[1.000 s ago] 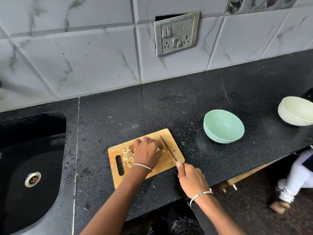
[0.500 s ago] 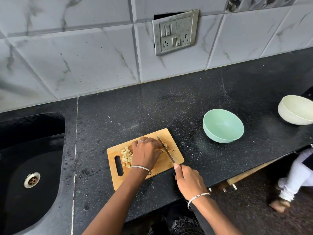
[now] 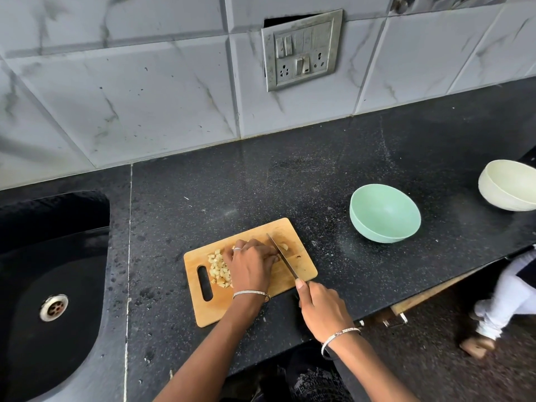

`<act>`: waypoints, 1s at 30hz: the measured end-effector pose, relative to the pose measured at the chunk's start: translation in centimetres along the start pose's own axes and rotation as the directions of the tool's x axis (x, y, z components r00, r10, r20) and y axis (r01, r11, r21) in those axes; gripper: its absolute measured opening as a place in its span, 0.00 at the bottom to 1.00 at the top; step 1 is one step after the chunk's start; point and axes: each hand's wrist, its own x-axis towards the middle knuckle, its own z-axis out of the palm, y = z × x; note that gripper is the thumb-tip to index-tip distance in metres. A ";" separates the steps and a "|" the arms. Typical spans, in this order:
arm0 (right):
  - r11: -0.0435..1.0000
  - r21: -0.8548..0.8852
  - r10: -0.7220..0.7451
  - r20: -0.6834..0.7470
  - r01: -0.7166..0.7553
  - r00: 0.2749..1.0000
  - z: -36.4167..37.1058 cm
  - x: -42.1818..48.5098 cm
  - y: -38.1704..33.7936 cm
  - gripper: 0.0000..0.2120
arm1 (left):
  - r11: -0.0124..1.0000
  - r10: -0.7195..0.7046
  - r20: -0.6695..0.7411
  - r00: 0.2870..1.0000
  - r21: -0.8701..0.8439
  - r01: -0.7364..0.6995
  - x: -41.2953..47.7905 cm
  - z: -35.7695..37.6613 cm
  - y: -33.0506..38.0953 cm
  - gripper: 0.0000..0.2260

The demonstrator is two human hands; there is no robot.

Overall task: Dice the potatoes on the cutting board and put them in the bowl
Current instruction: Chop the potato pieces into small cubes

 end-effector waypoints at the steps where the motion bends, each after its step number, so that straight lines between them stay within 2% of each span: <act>1: 1.000 0.001 -0.001 0.003 0.001 1.000 0.0 0.0 0.0 0.26 | 1.000 -0.023 -0.009 1.000 -0.020 0.023 0.0 0.1 0.0 0.05; 12: 0.999 -0.033 0.000 -0.033 -0.001 0.999 0.5 -0.1 -0.5 0.20 | 0.984 -0.087 0.020 0.996 -0.153 0.089 0.6 -0.1 0.2 0.01; 16: 0.996 -0.087 0.007 -0.073 -0.014 0.997 0.6 -0.3 -1.0 0.21 | 0.991 -0.094 0.033 0.995 -0.092 0.097 0.8 -0.2 0.2 0.02; 20: 0.978 -0.208 -0.028 -0.131 0.000 0.991 0.8 -1.0 -1.4 0.21 | 0.988 -0.139 0.024 0.990 0.074 0.137 0.7 -0.7 0.2 0.03; 24: 0.996 -0.079 -0.042 -0.098 0.034 0.994 0.2 -0.9 -0.5 0.21 | 0.976 -0.171 -0.026 0.985 0.134 0.173 0.5 -1.2 -0.6 0.03; 30: 0.996 0.084 0.012 -0.177 0.003 0.984 -1.3 0.1 0.8 0.25 | 0.996 -0.007 -0.006 1.000 0.088 0.007 1.4 -0.8 0.6 0.08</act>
